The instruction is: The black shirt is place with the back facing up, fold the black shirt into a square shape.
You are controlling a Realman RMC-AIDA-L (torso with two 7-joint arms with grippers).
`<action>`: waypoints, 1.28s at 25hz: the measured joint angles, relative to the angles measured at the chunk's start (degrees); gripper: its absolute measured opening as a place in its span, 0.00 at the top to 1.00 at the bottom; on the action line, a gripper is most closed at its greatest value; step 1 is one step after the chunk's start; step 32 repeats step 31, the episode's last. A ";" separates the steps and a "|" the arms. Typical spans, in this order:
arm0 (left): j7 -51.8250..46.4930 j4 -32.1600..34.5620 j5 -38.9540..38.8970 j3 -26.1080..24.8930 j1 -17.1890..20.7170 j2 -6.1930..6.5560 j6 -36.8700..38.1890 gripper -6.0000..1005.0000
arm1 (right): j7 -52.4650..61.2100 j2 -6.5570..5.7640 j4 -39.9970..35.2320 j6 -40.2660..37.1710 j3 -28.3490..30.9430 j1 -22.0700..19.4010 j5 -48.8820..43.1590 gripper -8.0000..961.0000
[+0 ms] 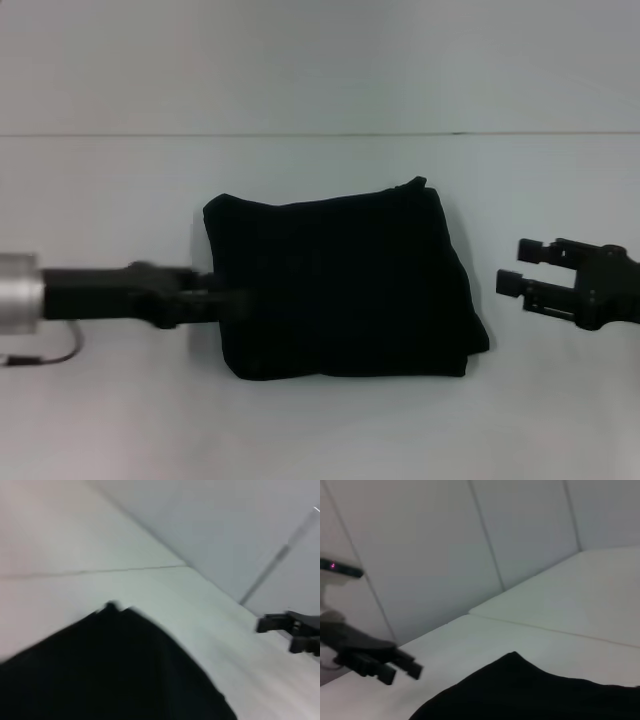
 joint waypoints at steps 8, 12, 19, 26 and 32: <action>14.14 0.36 -0.97 0.22 -3.37 -4.40 -2.84 0.32 | -1.01 1.09 0.51 0.83 -3.40 2.48 -4.36 0.27; 13.99 0.39 -1.61 0.26 -3.45 -4.98 -5.87 0.20 | -1.15 1.50 0.82 1.80 -3.49 3.02 -4.45 0.27; 12.27 0.47 -1.28 3.20 -3.37 -4.26 -6.42 0.06 | -1.22 1.54 2.20 3.10 -2.91 4.19 -4.39 0.27; 12.10 0.49 -1.25 4.56 -2.98 -4.23 -7.62 0.05 | -1.30 1.69 3.04 4.59 -3.31 5.20 -4.34 0.27; 12.07 0.40 -1.37 4.59 -2.92 -4.43 -8.11 0.05 | -1.30 1.70 3.08 4.85 -3.37 5.29 -4.33 0.27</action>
